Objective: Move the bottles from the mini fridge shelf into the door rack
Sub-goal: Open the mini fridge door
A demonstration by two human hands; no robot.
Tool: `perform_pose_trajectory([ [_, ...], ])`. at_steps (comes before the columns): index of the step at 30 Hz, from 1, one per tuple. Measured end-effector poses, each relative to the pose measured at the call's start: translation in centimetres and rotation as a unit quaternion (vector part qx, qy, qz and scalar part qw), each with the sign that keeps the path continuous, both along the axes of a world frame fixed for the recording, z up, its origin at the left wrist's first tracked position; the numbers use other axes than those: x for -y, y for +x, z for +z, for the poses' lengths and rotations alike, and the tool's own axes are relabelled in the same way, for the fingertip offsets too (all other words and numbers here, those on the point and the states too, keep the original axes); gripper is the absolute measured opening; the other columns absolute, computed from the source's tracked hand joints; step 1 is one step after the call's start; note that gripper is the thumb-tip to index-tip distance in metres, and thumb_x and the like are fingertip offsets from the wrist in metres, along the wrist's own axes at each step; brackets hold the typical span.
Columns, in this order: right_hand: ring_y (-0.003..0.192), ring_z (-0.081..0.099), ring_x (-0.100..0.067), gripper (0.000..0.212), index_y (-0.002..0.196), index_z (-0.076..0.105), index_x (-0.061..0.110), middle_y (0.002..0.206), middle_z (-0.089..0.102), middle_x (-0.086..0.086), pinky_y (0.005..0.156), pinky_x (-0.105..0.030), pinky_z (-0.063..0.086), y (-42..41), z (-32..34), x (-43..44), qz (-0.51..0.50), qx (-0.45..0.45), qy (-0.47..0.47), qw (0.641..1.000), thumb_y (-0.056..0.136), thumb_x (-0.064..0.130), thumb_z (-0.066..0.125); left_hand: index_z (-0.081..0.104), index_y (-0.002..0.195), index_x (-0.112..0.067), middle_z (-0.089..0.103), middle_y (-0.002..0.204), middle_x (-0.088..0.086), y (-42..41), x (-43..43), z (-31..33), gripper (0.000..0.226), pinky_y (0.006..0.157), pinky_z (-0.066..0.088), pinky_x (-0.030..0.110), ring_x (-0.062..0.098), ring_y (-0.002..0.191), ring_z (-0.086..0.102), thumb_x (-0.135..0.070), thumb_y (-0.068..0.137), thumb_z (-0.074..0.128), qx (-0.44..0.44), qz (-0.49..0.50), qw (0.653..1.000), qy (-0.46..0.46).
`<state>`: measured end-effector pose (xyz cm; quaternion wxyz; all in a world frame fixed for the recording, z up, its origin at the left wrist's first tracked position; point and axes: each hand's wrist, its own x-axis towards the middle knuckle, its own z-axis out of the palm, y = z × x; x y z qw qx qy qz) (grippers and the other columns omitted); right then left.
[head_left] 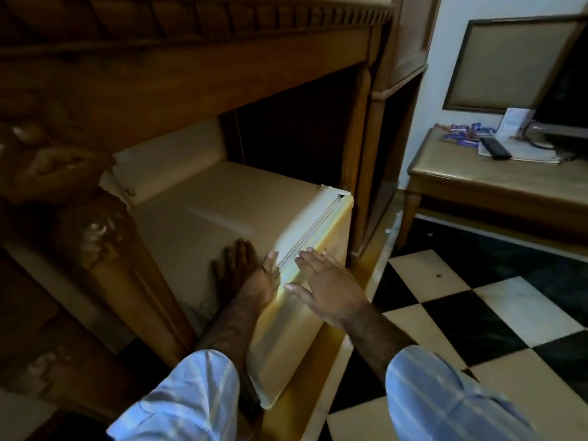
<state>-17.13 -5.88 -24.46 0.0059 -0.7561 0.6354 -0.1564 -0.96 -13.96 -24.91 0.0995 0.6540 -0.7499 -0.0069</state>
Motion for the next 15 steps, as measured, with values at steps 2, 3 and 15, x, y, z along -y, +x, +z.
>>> perform_pose_trajectory([
  [2,0.151,0.018,-0.018,0.075,0.150,0.036,0.011,0.161,0.034,-0.006,0.124,-0.035,0.008,0.1,0.1,-0.1,-0.004,0.001,0.000,1.000,0.099,0.064,0.028,0.019,0.158,-0.013,0.019,0.166,0.005,0.1,-0.5,0.5,0.089,0.120,0.007,0.052,0.029,0.152,0.016,-0.068,0.089,0.004,-0.005,-0.006,1.000,-0.005],
  [3,0.151,0.019,-0.019,0.075,0.149,0.039,0.011,0.160,0.037,-0.007,0.123,-0.035,0.010,0.0,0.3,-0.4,-0.005,0.002,-0.003,1.000,0.098,0.065,0.028,0.019,0.157,-0.012,0.019,0.166,0.005,0.1,-0.7,0.7,0.089,0.120,0.007,0.052,0.029,0.153,0.016,-0.068,0.089,0.004,-0.001,-0.004,1.000,-0.006],
  [15,0.152,-0.002,-0.012,0.099,0.159,0.008,0.025,0.165,0.004,0.012,0.120,-0.037,0.007,-9.0,2.7,-10.9,-0.178,0.130,0.142,0.965,0.085,0.081,0.041,0.029,0.155,-0.010,0.030,0.163,0.009,0.0,-1.3,0.3,0.069,0.120,0.014,0.051,0.028,0.150,0.024,-0.052,0.101,0.025,0.027,-0.002,0.998,-0.049],
])
